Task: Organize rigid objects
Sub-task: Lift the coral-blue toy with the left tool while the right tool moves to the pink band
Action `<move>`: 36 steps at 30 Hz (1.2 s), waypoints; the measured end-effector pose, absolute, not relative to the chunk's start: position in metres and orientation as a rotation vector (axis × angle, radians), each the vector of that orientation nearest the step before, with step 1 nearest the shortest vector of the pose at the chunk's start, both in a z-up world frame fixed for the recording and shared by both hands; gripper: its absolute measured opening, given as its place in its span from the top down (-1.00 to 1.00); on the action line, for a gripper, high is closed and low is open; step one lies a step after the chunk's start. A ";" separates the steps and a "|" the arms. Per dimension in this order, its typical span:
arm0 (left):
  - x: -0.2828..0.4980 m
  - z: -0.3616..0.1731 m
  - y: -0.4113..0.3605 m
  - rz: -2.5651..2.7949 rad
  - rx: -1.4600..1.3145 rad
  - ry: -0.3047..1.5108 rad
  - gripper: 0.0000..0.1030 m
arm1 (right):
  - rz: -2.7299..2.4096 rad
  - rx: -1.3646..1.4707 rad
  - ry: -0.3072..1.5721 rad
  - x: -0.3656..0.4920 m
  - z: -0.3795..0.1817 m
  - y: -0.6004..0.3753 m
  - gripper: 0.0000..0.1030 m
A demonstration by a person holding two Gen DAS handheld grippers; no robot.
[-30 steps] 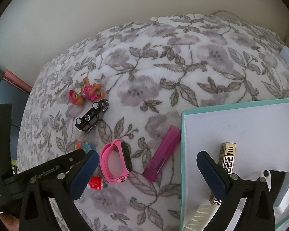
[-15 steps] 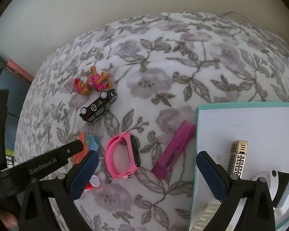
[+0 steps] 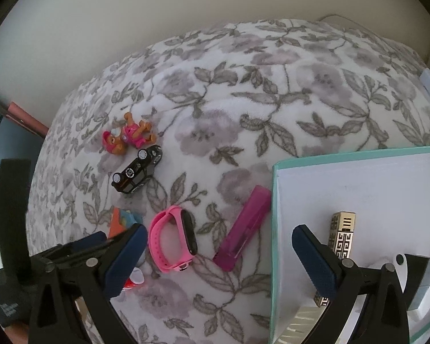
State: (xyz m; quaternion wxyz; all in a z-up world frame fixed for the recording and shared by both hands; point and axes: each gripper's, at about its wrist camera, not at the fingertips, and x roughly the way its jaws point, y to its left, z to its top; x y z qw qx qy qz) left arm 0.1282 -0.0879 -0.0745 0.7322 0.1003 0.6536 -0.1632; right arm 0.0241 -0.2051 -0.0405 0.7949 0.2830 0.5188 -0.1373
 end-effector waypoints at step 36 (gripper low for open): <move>0.150 -0.078 0.011 -0.091 0.051 1.507 0.08 | -0.173 0.238 1.182 0.051 -0.056 -0.127 -0.64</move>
